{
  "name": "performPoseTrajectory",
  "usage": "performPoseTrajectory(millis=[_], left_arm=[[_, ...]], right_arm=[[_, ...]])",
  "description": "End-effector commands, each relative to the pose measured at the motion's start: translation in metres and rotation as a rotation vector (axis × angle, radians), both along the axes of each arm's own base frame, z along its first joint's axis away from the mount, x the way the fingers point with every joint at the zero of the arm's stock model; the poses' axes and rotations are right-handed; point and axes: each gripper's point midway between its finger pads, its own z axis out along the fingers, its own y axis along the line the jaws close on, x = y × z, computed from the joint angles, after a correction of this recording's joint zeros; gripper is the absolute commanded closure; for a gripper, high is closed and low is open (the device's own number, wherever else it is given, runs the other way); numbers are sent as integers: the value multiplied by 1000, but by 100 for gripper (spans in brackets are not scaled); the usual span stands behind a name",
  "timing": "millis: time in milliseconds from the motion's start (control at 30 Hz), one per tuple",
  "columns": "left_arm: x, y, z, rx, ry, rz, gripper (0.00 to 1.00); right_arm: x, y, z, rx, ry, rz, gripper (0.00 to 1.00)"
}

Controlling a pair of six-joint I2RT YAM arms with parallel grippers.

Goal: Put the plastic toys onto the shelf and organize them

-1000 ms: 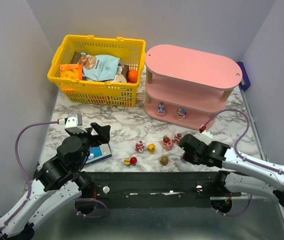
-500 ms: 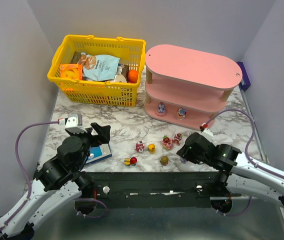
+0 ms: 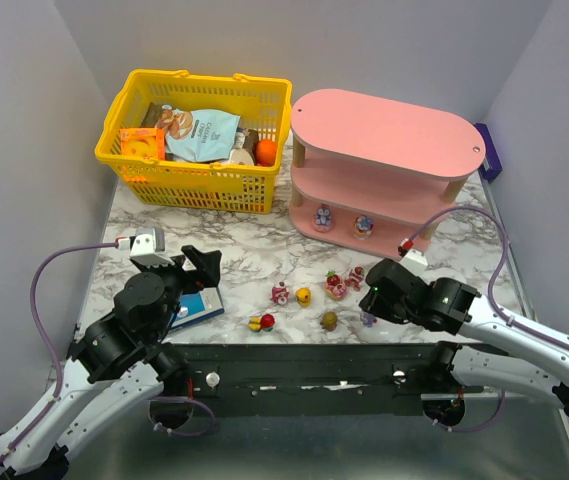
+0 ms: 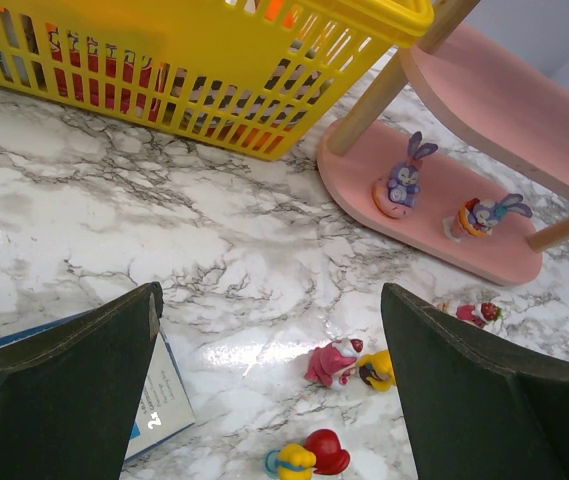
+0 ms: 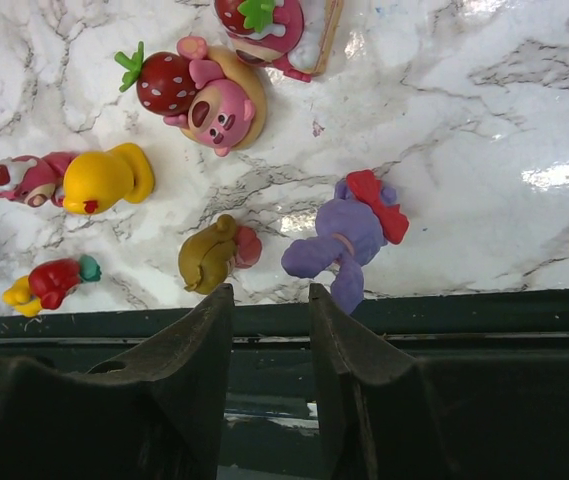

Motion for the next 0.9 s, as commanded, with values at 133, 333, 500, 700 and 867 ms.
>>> performPoseTrajectory(millis=[133, 333, 500, 700, 867], left_arm=[[0, -1, 3, -22, -14, -3, 1], [1, -2, 2, -17, -11, -3, 1], [1, -1, 4, -17, -14, -1, 1], [0, 0, 4, -18, -17, 1, 1], [0, -1, 3, -16, -14, -2, 1]], right_arm=[[2, -17, -1, -99, -26, 7, 57], [8, -16, -10, -189, -37, 90, 57], [17, -8, -10, -231, -71, 166, 58], [22, -2, -12, -293, -84, 263, 62], [23, -1, -14, -347, -77, 342, 71]])
